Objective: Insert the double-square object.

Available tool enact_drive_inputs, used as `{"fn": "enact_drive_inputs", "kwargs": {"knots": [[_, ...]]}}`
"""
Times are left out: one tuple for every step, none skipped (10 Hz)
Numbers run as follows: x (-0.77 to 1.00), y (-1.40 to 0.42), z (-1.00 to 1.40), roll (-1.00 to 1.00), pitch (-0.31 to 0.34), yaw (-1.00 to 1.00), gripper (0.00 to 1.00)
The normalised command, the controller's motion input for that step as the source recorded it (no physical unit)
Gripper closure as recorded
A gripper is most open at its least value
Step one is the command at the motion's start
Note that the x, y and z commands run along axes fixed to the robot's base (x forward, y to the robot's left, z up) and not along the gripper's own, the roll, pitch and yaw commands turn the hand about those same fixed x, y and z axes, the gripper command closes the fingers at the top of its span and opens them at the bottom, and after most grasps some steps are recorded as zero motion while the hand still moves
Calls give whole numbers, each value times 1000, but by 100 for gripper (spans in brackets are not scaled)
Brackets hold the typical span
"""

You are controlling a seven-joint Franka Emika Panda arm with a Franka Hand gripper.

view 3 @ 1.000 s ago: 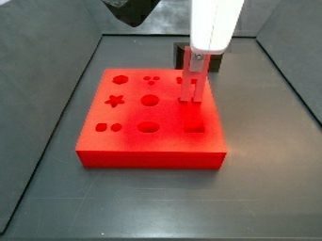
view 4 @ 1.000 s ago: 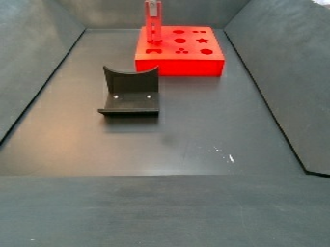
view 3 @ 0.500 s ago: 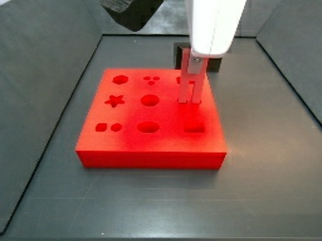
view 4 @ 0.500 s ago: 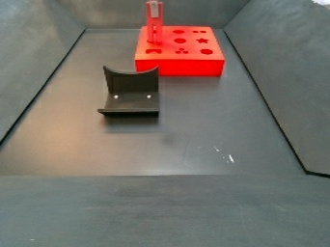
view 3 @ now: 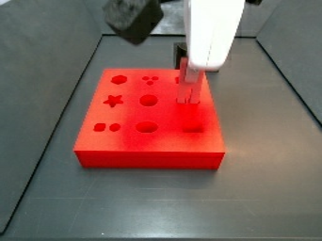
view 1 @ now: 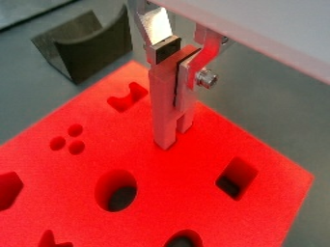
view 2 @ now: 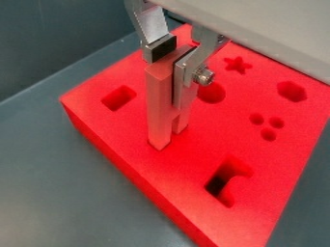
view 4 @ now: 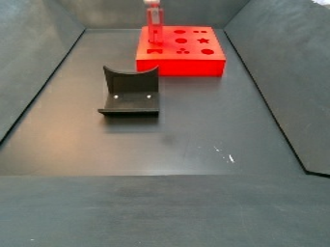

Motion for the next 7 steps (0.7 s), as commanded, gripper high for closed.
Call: {"fn": "enact_drive_inputs", "kwargs": {"knots": [[80,0,-471,101,0,0,100],[123,-17,-483,120,0,0,100],[194,-51,-394,180,26,0,100],[214,-77,-320,253,77,0,100],[189,-91,-323,277,131,-26,100],[103,0,-180,131,113,-49,100],[0,0,0,0,0,0,100]]}}
